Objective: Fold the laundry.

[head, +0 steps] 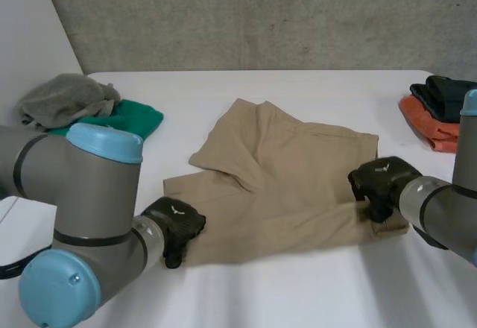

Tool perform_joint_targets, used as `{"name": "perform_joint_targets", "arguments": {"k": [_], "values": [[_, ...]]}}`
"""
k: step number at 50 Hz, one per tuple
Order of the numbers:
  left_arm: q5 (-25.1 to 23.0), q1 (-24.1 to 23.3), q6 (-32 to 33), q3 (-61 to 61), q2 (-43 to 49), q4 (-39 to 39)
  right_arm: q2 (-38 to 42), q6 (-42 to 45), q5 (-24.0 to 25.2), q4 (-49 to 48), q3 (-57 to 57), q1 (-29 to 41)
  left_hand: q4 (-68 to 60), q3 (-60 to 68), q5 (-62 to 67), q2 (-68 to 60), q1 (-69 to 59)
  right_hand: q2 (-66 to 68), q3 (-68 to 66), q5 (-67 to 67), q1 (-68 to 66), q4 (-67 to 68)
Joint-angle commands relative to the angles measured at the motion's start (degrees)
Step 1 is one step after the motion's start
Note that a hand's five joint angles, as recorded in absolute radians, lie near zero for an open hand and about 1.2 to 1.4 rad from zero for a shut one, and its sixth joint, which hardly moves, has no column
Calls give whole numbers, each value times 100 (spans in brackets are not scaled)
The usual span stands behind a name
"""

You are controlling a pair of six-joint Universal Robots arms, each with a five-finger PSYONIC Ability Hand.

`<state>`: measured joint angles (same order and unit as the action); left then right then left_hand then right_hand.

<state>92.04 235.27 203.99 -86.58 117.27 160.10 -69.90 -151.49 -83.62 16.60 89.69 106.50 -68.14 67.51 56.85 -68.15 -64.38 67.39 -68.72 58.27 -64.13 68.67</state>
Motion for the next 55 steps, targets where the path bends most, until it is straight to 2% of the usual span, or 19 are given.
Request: {"name": "perform_joint_targets", "arguments": {"k": [1,3,5,8,14,21,31,34,35,36,37,38,39,40,42,46,49,52,55], "values": [[-134,-253,676,-333,-511,-584,-419,2244,381,1537,496,-15,-1186,1249,1315,-1185,-1562,1261,-1128,1173,-1587,1133],[-152,-227,1141,-351,-547,-1066,-455,3253,530,1776,637,-304,-1186,1249,1315,-1185,-1562,1261,-1128,1173,-1587,1133],[-134,-183,1292,-298,-512,-1209,-446,3468,566,1671,619,-472,-1186,1249,1315,-1185,-1562,1261,-1128,1173,-1587,1133],[-29,-139,1424,96,-354,-1078,-323,3066,479,1267,400,-640,-1186,1249,1315,-1185,-1562,1261,-1128,1173,-1587,1133],[349,-60,1328,1616,340,-375,107,1852,285,704,-478,-491,-1186,1249,1315,-1185,-1562,1261,-1128,1173,-1587,1133],[262,-51,1337,3933,1568,617,809,1149,241,-339,-1610,-262,-1186,1249,1315,-1185,-1562,1261,-1128,1173,-1587,1133],[367,-25,1485,7143,3765,961,2241,1078,-136,-2791,-2851,-121,-1186,1249,1315,-1185,-1562,1261,-1128,1173,-1587,1133],[341,19,1565,7664,4136,1049,2611,1165,-260,-3232,-3132,-77,-1186,1249,1315,-1185,-1562,1261,-1128,1173,-1587,1133],[306,36,1591,7935,4346,1119,2874,1235,-356,-3469,-3334,-86,-1186,1249,1315,-1185,-1562,1092,-959,1004,-1418,965],[288,36,1583,8025,4418,1172,2989,1271,-418,-3506,-3423,-86,-1186,1249,1315,-1185,-1562,-575,708,-663,249,-702],[279,28,1574,8095,4480,1225,3104,1306,-479,-3506,-3511,-86,-472,534,601,-470,-848,-2706,2839,-2794,2381,-2834],[270,19,1557,8139,4524,1295,3209,1367,-567,-3471,-3607,-86,1084,-1021,-955,1085,708,-5425,5559,-5513,5100,-5553],[253,-7,1504,8122,4550,1478,3376,1463,-724,-3384,-3756,-69,5146,-5084,-5017,5148,4770,-5739,5872,-5827,5413,-5867],[253,-25,1486,8087,4542,1576,3421,1499,-795,-3296,-3818,-60,5814,-5751,-5685,5815,5438,-5739,5872,-5827,5413,-5867],[314,-69,1425,7903,4454,1936,3369,1526,-902,-2989,-3907,-51,5814,-5751,-5685,5815,5438,-5739,5872,-5827,5413,-5867],[525,-95,1293,7166,3980,2411,2869,1176,-762,-2216,-3784,-77,5814,-5751,-5685,5815,5438,-5739,5872,-5827,5413,-5867],[587,-78,1205,6192,3358,2727,2246,474,-368,-1164,-3504,-174,5814,-5751,-5685,5815,5438,-5739,5872,-5827,5413,-5867],[569,-69,1083,5375,2839,2851,1955,95,45,-355,-3267,-226,5814,-5751,-5685,5815,5438,-5739,5872,-5827,5413,-5867],[481,-69,889,4784,2443,2825,1848,6,231,96,-3055,-279,5814,-5751,-5685,5815,5438,-5739,5872,-5827,5413,-5867]]}}
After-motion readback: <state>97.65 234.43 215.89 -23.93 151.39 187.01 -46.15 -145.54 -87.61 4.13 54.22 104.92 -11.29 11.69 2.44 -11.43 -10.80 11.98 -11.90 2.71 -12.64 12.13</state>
